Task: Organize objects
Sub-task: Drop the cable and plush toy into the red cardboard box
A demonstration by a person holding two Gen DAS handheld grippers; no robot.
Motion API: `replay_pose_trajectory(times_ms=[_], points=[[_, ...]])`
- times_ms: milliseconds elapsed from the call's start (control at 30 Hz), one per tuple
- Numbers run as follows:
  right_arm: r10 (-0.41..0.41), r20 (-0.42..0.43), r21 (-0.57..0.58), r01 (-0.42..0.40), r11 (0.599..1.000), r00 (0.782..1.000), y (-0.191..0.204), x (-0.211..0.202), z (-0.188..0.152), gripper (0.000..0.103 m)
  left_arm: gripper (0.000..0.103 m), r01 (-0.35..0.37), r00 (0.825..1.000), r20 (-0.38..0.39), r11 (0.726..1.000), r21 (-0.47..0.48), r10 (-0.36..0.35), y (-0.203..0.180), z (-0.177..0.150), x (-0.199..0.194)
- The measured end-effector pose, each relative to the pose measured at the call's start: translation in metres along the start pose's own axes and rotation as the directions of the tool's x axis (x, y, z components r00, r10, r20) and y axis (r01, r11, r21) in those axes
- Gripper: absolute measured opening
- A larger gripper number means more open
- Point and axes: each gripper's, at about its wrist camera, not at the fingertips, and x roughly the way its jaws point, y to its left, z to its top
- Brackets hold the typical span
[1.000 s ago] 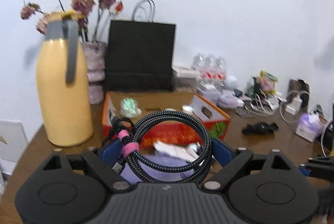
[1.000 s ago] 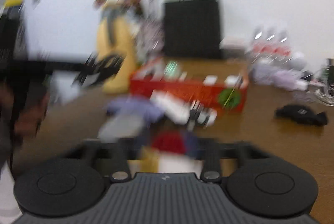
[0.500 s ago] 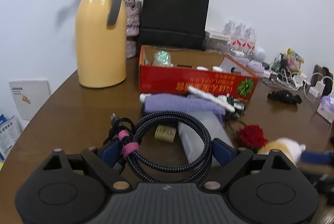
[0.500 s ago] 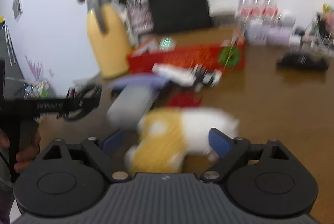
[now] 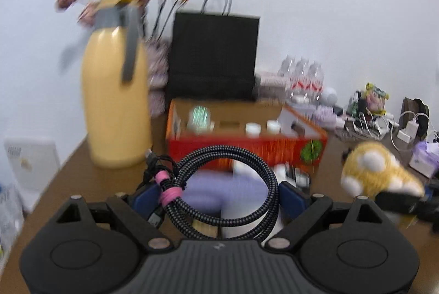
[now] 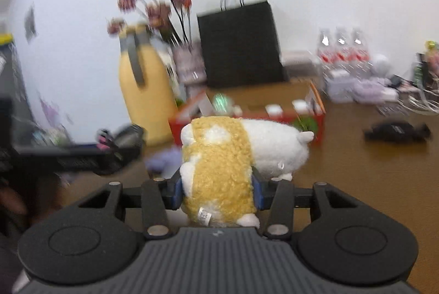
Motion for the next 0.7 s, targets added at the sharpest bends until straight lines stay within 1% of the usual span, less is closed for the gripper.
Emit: replay_pose_trajectory(times_ms=[33, 67, 133, 167, 200, 233, 267, 300, 333, 367, 433, 467, 500, 533, 567, 600, 633, 700], points=[[0.008, 0.014, -0.001, -0.008, 1.000, 1.000, -0.007, 0.010, 0.014, 0.047, 0.091, 0.011, 1.000, 0.023, 1.000, 0.022, -0.012, -0.003, 0.017, 0.016], [0.007, 0.024, -0.008, -0.007, 1.000, 1.000, -0.017, 0.027, 0.033, 0.047, 0.091, 0.027, 0.999, 0.025, 0.999, 0.040, -0.028, -0.006, 0.034, 0.034], [-0.018, 0.015, 0.018, 0.017, 1.000, 1.000, -0.041, 0.072, 0.070, 0.048, 0.091, 0.033, 0.999, 0.004, 0.998, 0.054, -0.033, -0.010, 0.064, 0.076], [-0.031, -0.001, 0.026, 0.031, 0.999, 1.000, -0.050, 0.096, 0.083, 0.048, 0.091, 0.037, 0.999, -0.021, 0.998, 0.057, -0.035, -0.011, 0.077, 0.100], [-0.054, -0.037, 0.038, 0.055, 0.998, 0.998, -0.062, 0.130, 0.101, 0.048, 0.091, 0.032, 0.998, -0.051, 0.998, 0.049, -0.029, -0.011, 0.088, 0.126], [-0.076, -0.069, 0.036, 0.078, 0.996, 0.995, -0.070, 0.159, 0.110, 0.048, 0.091, 0.009, 0.997, -0.079, 0.998, 0.055, -0.004, -0.012, 0.096, 0.155], [-0.118, -0.109, 0.019, 0.121, 0.993, 0.987, -0.077, 0.190, 0.120, 0.048, 0.091, -0.021, 0.994, -0.110, 0.997, 0.068, 0.028, -0.013, 0.101, 0.178], [-0.154, -0.149, 0.013, 0.157, 0.987, 0.977, -0.083, 0.214, 0.124, 0.048, 0.092, -0.055, 0.986, -0.152, 0.995, 0.082, 0.067, -0.014, 0.103, 0.203], [-0.187, -0.190, 0.000, 0.191, 0.982, 0.964, -0.089, 0.238, 0.125, 0.048, 0.092, -0.076, 0.975, -0.203, 0.992, 0.100, 0.095, -0.013, 0.104, 0.227], [-0.217, -0.224, 0.006, 0.224, 0.975, 0.950, -0.096, 0.257, 0.123, 0.049, 0.092, -0.088, 0.964, -0.241, 0.991, 0.106, 0.111, -0.013, 0.103, 0.244], [-0.261, -0.279, 0.035, 0.282, 0.959, 0.924, -0.107, 0.284, 0.113, 0.057, 0.092, -0.070, 0.943, -0.314, 0.987, 0.145, 0.113, -0.013, 0.097, 0.270], [-0.247, -0.307, 0.048, 0.274, 0.960, 0.919, -0.109, 0.292, 0.106, 0.065, 0.092, -0.059, 0.931, -0.345, 0.984, 0.166, 0.115, -0.014, 0.093, 0.279], [-0.238, -0.306, 0.034, 0.260, 0.965, 0.922, -0.108, 0.295, 0.101, 0.073, 0.092, -0.060, 0.926, -0.359, 0.984, 0.170, 0.119, -0.013, 0.089, 0.282], [-0.248, -0.287, 0.001, 0.260, 0.966, 0.925, -0.103, 0.294, 0.098, 0.078, 0.092, -0.067, 0.922, -0.368, 0.985, 0.159, 0.122, -0.011, 0.086, 0.284], [-0.270, -0.259, -0.034, 0.270, 0.962, 0.927, -0.098, 0.291, 0.097, 0.087, 0.092, -0.063, 0.920, -0.374, 0.987, 0.148, 0.115, -0.009, 0.083, 0.284], [-0.277, -0.236, -0.054, 0.272, 0.961, 0.932, -0.097, 0.287, 0.099, 0.090, 0.092, -0.054, 0.919, -0.380, 0.989, 0.138, 0.103, -0.005, 0.081, 0.281], [-0.271, -0.219, -0.053, 0.266, 0.962, 0.937, -0.095, 0.280, 0.102, 0.091, 0.093, -0.044, 0.918, -0.386, 0.991, 0.128, 0.091, -0.002, 0.081, 0.280], [-0.236, -0.195, -0.010, 0.239, 0.971, 0.952, -0.094, 0.264, 0.112, 0.094, 0.093, -0.029, 0.912, -0.405, 0.996, 0.085, 0.061, 0.004, 0.084, 0.276]])
